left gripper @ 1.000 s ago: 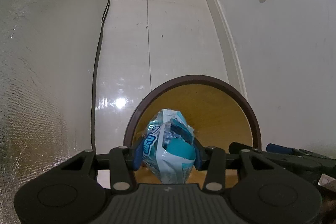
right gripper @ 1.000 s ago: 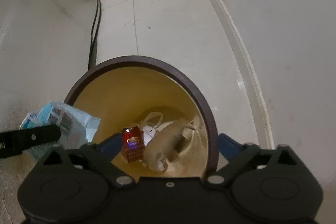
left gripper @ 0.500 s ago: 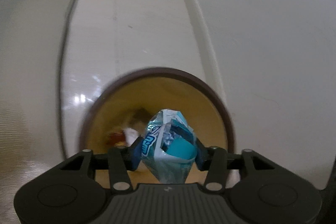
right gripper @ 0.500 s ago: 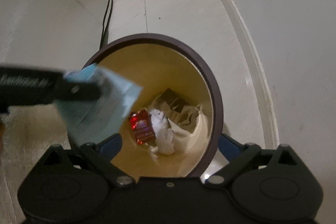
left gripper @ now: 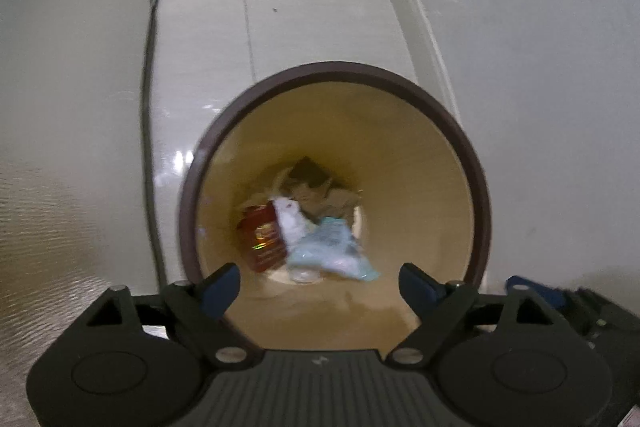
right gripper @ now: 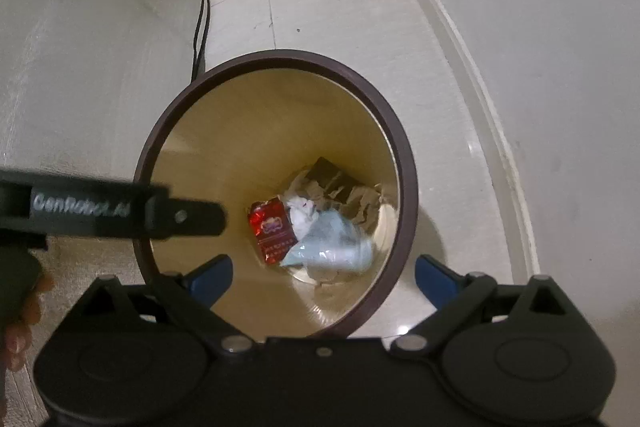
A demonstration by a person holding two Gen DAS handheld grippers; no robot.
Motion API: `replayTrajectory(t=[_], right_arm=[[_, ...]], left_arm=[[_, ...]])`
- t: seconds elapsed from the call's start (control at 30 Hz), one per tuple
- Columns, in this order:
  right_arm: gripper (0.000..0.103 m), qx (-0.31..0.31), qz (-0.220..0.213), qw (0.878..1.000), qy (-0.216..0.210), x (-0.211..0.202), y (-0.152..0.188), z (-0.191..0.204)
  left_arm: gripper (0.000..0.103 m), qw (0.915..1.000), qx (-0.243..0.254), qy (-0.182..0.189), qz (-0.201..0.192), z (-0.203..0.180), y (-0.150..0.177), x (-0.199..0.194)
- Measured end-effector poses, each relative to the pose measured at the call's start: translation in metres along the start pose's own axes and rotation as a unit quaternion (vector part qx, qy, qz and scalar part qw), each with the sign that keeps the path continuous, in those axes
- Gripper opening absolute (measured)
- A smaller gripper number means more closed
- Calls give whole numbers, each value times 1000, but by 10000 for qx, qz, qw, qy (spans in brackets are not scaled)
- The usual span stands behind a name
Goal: Collect trash
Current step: 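Raise both open tools from the bin back over the table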
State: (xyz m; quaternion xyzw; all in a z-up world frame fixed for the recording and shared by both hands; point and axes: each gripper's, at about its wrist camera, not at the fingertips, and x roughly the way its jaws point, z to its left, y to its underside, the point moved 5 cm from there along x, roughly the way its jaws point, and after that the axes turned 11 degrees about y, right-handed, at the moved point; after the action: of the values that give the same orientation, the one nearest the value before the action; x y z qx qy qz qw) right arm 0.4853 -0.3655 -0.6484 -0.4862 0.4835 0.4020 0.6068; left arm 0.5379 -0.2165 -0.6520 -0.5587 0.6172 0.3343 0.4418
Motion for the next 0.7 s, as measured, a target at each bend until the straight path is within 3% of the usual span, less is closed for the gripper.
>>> replayTrajectory(t=[0.4,0.7], right_arm=[[100,-73,-116,9999,63,-20,-7,3],[103,-166,-199,9996,143,-41,-12,2]], left_arm=[[103,9987,12,-482,-187,26,6,-39],[103,9970,-169,-661,-375,38,18,-66]])
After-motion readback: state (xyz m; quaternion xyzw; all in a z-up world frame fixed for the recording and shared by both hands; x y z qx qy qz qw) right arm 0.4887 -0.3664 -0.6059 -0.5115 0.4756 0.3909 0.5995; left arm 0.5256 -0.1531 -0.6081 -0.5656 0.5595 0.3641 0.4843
